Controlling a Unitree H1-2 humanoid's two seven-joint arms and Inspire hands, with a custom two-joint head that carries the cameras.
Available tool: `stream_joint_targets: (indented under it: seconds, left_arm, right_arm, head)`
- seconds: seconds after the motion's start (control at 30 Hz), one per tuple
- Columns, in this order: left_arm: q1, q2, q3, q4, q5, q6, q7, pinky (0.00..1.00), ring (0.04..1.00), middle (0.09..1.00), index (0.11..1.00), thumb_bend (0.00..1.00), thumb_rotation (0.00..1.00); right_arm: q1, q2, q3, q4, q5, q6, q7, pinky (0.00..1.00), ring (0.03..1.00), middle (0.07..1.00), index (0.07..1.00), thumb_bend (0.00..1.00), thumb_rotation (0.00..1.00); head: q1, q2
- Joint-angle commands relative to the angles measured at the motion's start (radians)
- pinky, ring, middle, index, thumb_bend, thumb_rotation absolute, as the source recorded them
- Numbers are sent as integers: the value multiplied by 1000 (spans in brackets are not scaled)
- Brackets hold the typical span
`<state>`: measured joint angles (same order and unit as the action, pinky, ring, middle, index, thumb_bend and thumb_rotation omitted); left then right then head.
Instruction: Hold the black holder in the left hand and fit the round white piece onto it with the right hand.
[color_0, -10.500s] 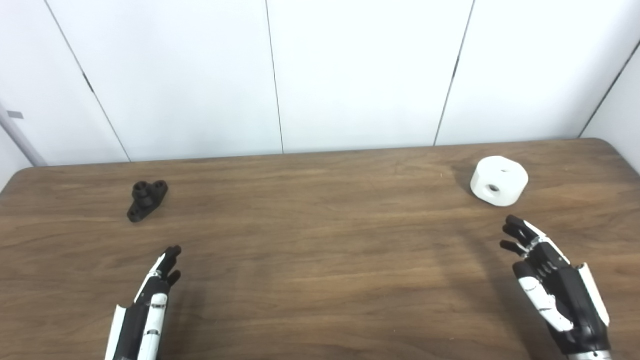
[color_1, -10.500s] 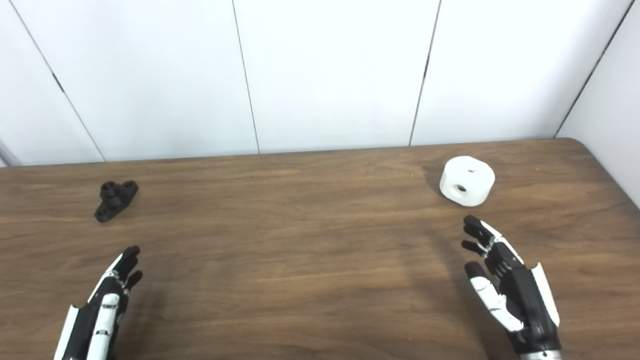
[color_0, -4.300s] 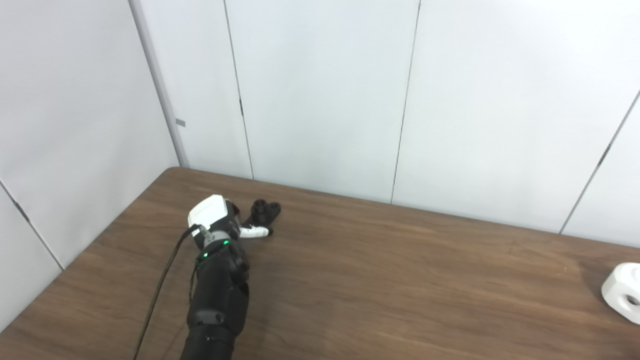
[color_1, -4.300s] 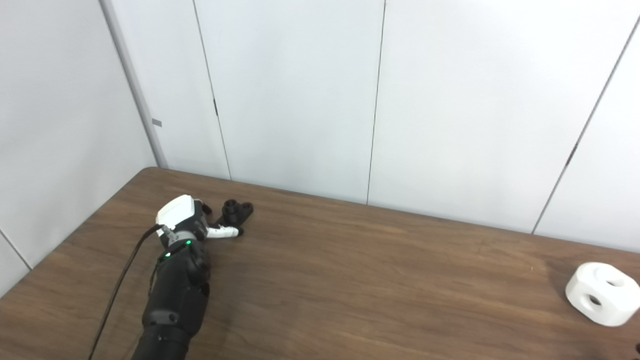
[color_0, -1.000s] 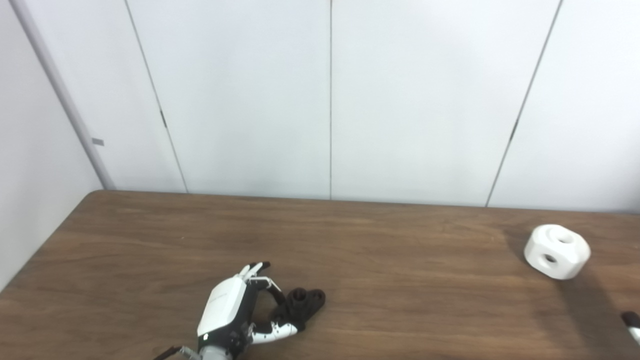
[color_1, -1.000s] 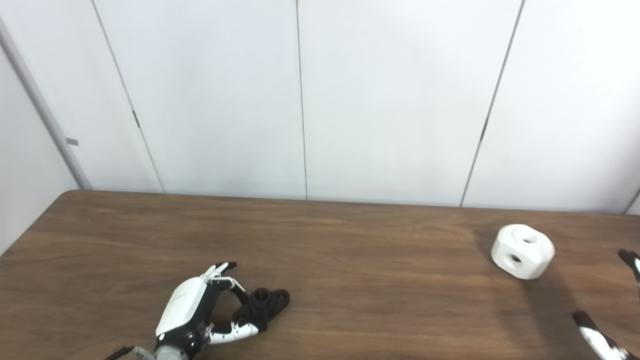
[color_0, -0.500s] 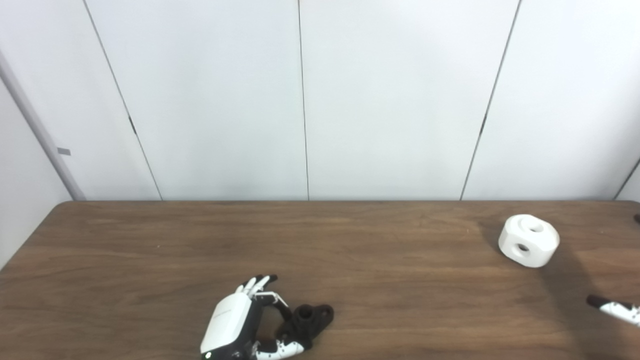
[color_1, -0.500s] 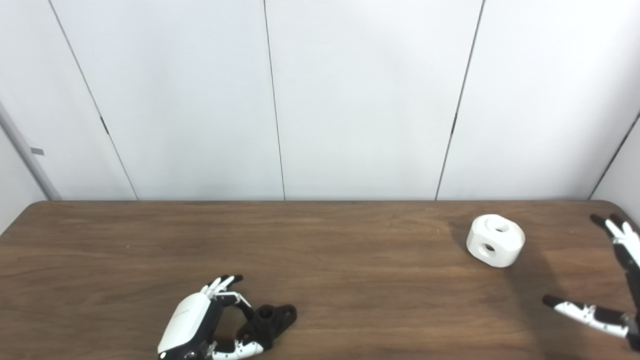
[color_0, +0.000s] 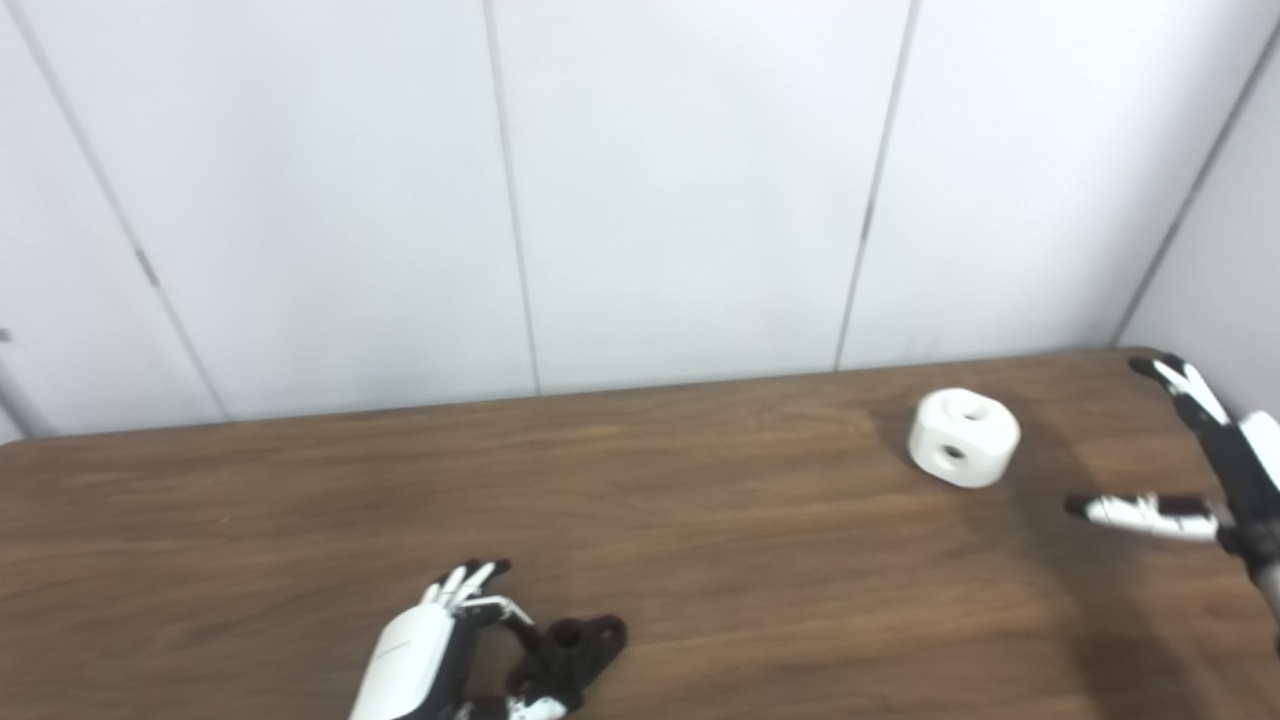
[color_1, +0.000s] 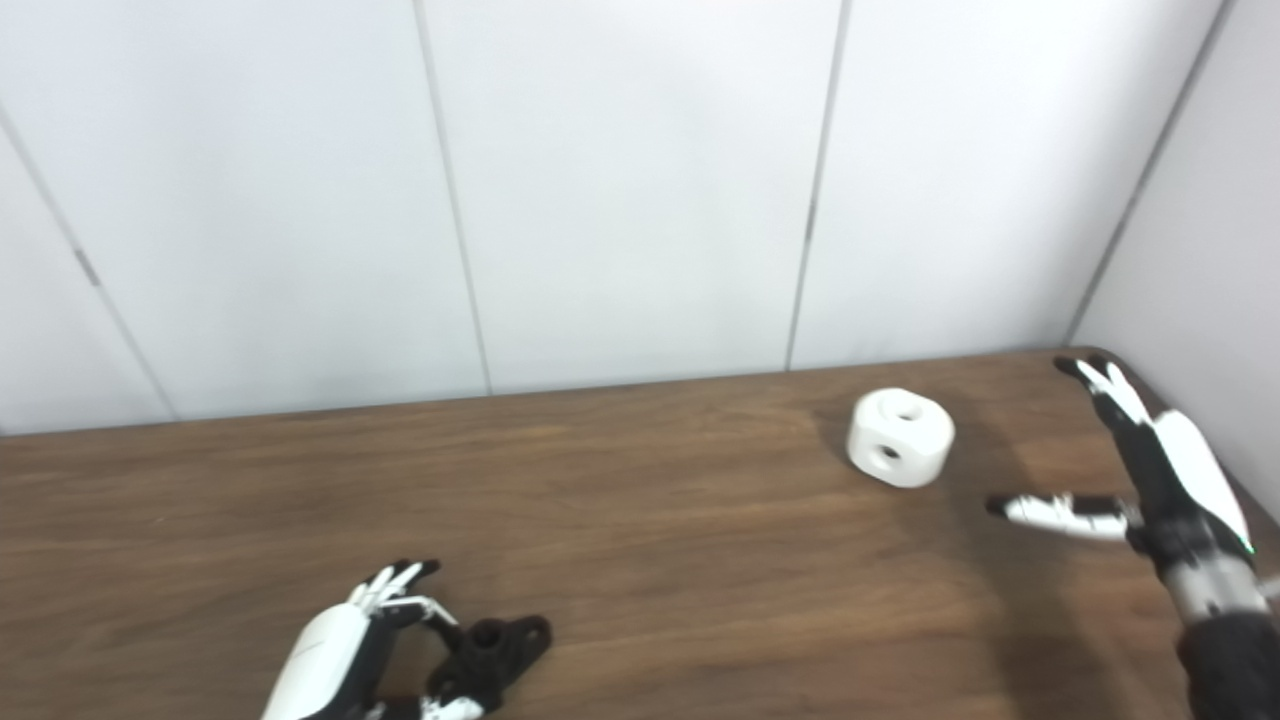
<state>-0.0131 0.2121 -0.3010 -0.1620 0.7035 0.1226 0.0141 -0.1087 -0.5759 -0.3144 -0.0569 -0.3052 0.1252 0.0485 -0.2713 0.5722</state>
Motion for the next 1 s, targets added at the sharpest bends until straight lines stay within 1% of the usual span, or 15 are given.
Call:
stream_joint_targets:
  seconds: [0.0, 0.03, 0.07, 0.13, 0.23, 0.37, 0.47, 0.6, 0.7, 0.77, 0.97]
  left_arm:
    - [-13, 28, 19, 3, -1, -30, 5, 1000, 981, 919, 480, 519, 42]
    - [-13, 31, 23, 5, -2, -35, 4, 1000, 981, 919, 480, 519, 41]
    - [-13, 34, 29, 8, -6, -43, 5, 1000, 983, 919, 480, 519, 41]
    - [-13, 39, 38, 15, -13, -61, 10, 1000, 984, 918, 480, 519, 40]
    - [-14, 44, 53, 14, -20, -68, 3, 1000, 983, 916, 480, 519, 40]
    - [-18, 53, 70, 19, -30, -76, -7, 1000, 979, 912, 481, 518, 39]
    - [-22, 61, 84, 29, -49, -86, -11, 1000, 980, 909, 481, 518, 38]
    - [-24, 64, 103, 53, -60, -117, 1, 1000, 977, 902, 481, 518, 37]
    - [-24, 65, 110, 58, -61, -121, -3, 1000, 981, 900, 481, 518, 36]
    - [-26, 67, 111, 62, -66, -125, -6, 1000, 986, 901, 481, 518, 36]
    - [-26, 71, 115, 75, -67, -142, -7, 1000, 982, 896, 481, 518, 36]
  right_arm:
    - [-60, -40, 1, -39, -17, 25, -8, 986, 1000, 1000, 893, 983, 505]
    - [-70, -46, 14, -54, -37, 55, -2, 978, 1000, 1000, 888, 992, 529]
    - [-81, -53, 29, -73, -58, 94, 9, 973, 1000, 1000, 884, 997, 548]
    - [-99, -61, 57, -107, -93, 158, 29, 957, 1000, 1000, 875, 1000, 586]
    - [-125, -59, 97, -144, -123, 230, 51, 941, 1000, 1000, 862, 1000, 559]
    - [-148, -52, 147, -163, -161, 279, 66, 931, 1000, 1000, 865, 1000, 536]
    - [-167, -40, 187, -180, -194, 328, 82, 937, 1000, 1000, 872, 1000, 565]
    - [-193, -26, 224, -174, -231, 342, 87, 935, 1000, 1000, 866, 1000, 540]
    - [-212, -22, 238, -174, -261, 343, 102, 940, 1000, 1000, 857, 1000, 557]
    - [-225, -19, 241, -171, -283, 344, 129, 952, 1000, 1000, 847, 1000, 548]
    - [-255, -38, 270, -122, -331, 344, 200, 955, 1000, 1000, 797, 1000, 618]
  head:
    - [-11, 1]
    - [-17, 0]
    - [-59, -1]
    - [-81, -3]
    - [-136, -10]
    - [-194, -23]
    - [-233, -34]
    - [-252, -43]
    - [-257, -45]
    - [-261, -46]
    - [-266, -51]
